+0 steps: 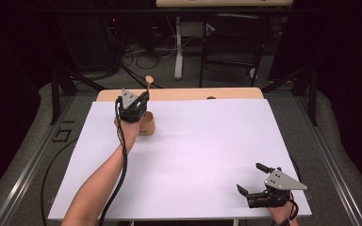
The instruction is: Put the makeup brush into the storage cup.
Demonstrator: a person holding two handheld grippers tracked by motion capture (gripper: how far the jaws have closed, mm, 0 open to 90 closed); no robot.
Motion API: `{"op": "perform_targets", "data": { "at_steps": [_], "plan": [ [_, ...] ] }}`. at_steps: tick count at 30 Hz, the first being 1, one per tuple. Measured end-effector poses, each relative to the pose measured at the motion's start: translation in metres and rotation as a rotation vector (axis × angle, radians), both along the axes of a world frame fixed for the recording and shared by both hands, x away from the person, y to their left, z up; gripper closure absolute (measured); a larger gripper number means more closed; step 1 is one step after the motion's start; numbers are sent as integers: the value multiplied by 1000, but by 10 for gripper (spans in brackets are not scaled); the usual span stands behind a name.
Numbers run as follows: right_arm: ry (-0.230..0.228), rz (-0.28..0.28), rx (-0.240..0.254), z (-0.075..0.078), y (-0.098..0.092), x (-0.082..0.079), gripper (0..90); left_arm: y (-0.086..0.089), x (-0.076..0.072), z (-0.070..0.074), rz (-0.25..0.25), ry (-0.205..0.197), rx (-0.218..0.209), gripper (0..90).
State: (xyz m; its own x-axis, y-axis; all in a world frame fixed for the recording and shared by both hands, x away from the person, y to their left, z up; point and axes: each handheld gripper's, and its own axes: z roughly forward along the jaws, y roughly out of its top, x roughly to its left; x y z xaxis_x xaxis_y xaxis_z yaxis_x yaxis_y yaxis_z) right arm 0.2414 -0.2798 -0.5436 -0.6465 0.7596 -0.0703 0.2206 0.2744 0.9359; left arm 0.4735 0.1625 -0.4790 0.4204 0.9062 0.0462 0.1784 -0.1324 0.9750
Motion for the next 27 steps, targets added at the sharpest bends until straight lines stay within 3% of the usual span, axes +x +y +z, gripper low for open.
{"op": "perform_targets", "data": {
  "at_steps": [27],
  "plan": [
    [4,1,-6,1,-1,-1,0,2,0,-11,-6,45,2,830]
  ]
}}
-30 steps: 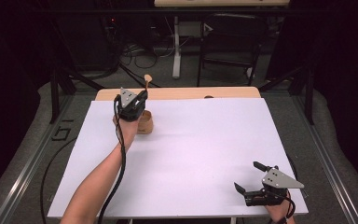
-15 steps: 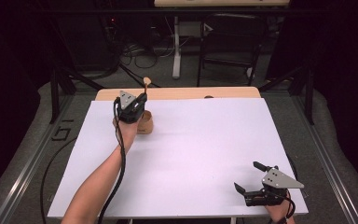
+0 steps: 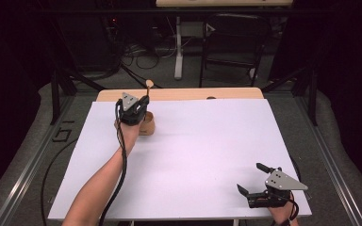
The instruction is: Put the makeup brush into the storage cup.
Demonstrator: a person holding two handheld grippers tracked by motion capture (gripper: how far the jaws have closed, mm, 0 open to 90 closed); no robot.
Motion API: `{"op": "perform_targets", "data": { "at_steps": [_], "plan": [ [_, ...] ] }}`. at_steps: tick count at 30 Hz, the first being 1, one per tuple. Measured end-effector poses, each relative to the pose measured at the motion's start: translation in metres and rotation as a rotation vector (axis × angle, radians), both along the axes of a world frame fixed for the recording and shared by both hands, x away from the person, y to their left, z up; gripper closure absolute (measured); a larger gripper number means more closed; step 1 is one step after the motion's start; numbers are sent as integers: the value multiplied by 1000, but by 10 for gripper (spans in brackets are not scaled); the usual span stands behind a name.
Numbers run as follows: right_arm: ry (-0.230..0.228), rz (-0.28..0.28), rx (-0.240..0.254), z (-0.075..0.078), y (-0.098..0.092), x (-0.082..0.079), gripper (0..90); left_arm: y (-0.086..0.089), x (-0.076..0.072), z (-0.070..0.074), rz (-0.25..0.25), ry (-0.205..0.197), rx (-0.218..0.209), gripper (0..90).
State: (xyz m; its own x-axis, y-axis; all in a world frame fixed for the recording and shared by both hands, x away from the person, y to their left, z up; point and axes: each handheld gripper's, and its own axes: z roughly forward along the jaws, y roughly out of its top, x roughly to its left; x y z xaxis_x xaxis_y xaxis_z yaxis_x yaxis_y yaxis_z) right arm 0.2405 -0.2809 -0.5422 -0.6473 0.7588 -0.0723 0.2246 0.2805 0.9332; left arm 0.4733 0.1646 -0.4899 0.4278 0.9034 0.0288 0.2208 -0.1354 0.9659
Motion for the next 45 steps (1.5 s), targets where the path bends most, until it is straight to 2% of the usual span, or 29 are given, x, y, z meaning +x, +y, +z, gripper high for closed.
{"op": "perform_targets", "data": {
  "at_steps": [14,16,17,20,23,25,27,34,37,45],
  "plan": [
    [0,-3,3,0,0,0,0,1,1,-5,9,25,14,826],
    [0,-2,3,0,0,0,0,0,0,-7,14,28,29,818],
    [-1,-2,4,0,0,0,0,-1,0,-7,11,36,44,748],
    [-1,-3,5,0,0,0,0,0,0,-7,9,60,49,519],
    [-3,-3,5,0,0,0,0,1,-2,-5,22,74,60,346],
    [-3,-3,4,0,0,0,0,3,-4,-4,-2,83,69,280],
    [-2,-4,4,0,0,0,0,3,-6,-2,-10,89,88,173],
    [-1,-3,5,0,-1,0,0,4,-16,1,-62,120,110,28],
    [-5,1,11,1,0,0,0,6,-23,3,-88,111,128,11],
    [-4,1,14,1,0,-1,0,14,-42,8,-134,101,121,1]
  ]
}}
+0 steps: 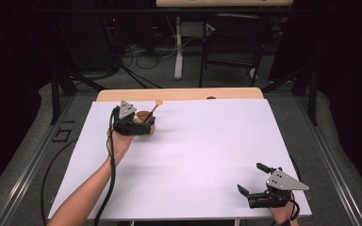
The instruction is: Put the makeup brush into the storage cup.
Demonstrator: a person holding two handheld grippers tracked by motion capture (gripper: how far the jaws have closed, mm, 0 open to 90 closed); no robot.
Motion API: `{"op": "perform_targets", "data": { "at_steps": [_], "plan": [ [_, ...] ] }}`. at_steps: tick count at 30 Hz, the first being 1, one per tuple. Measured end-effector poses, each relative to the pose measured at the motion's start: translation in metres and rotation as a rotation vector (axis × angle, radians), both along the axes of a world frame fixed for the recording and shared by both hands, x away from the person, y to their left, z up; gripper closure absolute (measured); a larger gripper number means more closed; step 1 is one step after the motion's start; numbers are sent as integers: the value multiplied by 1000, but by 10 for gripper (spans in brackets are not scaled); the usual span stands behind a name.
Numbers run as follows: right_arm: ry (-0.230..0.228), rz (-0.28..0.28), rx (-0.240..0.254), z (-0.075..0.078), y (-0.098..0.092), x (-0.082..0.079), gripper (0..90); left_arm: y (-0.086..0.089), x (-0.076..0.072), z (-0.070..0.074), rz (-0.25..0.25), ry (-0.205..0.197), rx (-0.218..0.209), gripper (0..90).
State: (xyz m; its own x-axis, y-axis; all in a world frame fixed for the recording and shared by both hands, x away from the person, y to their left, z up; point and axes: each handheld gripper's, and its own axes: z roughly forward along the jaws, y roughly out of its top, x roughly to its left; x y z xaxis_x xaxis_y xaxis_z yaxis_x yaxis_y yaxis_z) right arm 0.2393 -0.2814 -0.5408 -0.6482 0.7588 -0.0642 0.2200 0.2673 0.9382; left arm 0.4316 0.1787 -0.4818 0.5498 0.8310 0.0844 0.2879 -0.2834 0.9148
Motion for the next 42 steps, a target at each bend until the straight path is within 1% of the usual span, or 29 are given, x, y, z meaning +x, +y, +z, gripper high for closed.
{"op": "perform_targets", "data": {
  "at_steps": [1,2,5,6,10,16,21,22,29,30,31,33,35,37,39,42],
  "plan": [
    [2,1,-2,0,0,0,0,1,-2,1,-7,1,4,0],
    [-4,-1,5,0,1,0,0,2,-5,1,-12,-2,0,0],
    [-4,0,4,0,1,0,0,6,-14,3,-31,-6,-7,0],
    [2,1,-2,0,0,-1,0,7,-17,4,-33,-8,-16,0],
    [6,2,2,0,0,-1,0,12,-28,6,-48,-18,-17,0],
    [-5,3,6,1,-1,-1,0,20,-46,8,-68,-35,-33,0],
    [-8,4,7,1,0,-1,0,24,-61,10,-91,-48,-33,0],
    [-12,3,10,0,1,-1,0,25,-64,10,-96,-44,-34,0],
    [0,6,3,1,0,-2,0,33,-81,6,-109,-41,-24,0],
    [-10,2,12,0,1,-1,0,34,-83,5,-109,-41,-24,0],
    [-11,3,12,0,1,-1,0,35,-85,4,-112,-41,-18,0],
    [-11,3,13,0,1,-1,0,38,-89,3,-112,-43,-18,0],
    [-1,5,7,1,0,-2,0,40,-93,1,-114,-39,-16,0],
    [-6,3,11,0,1,-1,0,43,-97,-2,-115,-33,-19,0],
    [-3,5,7,0,1,-2,0,45,-101,-4,-114,-28,-16,0],
    [-2,6,4,1,1,-2,0,50,-107,-7,-115,-22,-29,0]
  ]
}}
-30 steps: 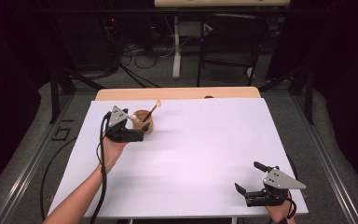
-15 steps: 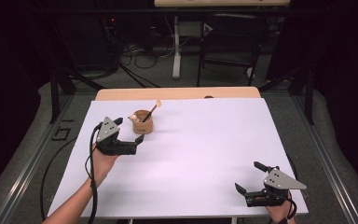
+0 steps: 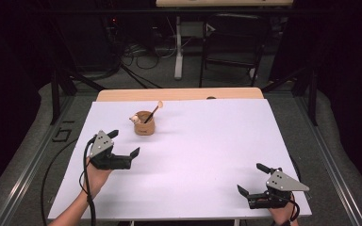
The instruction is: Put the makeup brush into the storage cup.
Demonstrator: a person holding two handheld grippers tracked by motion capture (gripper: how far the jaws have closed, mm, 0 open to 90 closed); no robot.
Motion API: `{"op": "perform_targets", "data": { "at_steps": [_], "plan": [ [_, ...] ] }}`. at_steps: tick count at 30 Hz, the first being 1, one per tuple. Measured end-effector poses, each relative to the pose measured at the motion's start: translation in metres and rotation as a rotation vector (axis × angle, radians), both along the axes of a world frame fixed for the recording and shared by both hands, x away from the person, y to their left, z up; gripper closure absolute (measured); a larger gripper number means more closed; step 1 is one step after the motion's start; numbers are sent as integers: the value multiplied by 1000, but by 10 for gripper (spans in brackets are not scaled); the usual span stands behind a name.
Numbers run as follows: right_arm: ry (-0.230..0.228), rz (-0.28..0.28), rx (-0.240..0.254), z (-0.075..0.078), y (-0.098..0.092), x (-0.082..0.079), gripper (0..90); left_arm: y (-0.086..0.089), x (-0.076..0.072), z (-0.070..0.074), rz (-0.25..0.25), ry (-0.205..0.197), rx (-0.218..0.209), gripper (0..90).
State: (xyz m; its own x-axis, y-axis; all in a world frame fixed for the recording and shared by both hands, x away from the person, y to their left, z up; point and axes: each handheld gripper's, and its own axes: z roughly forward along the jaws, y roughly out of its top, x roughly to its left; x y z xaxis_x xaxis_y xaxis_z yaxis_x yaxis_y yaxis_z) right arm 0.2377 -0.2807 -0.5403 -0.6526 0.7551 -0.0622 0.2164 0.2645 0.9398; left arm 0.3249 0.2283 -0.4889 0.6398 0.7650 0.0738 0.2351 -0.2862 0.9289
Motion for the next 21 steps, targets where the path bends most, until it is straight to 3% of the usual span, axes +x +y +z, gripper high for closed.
{"op": "perform_targets", "data": {
  "at_steps": [21],
  "plan": [
    [-3,0,-2,0,1,0,0,28,-37,-28,43,10,-17,0]
  ]
}}
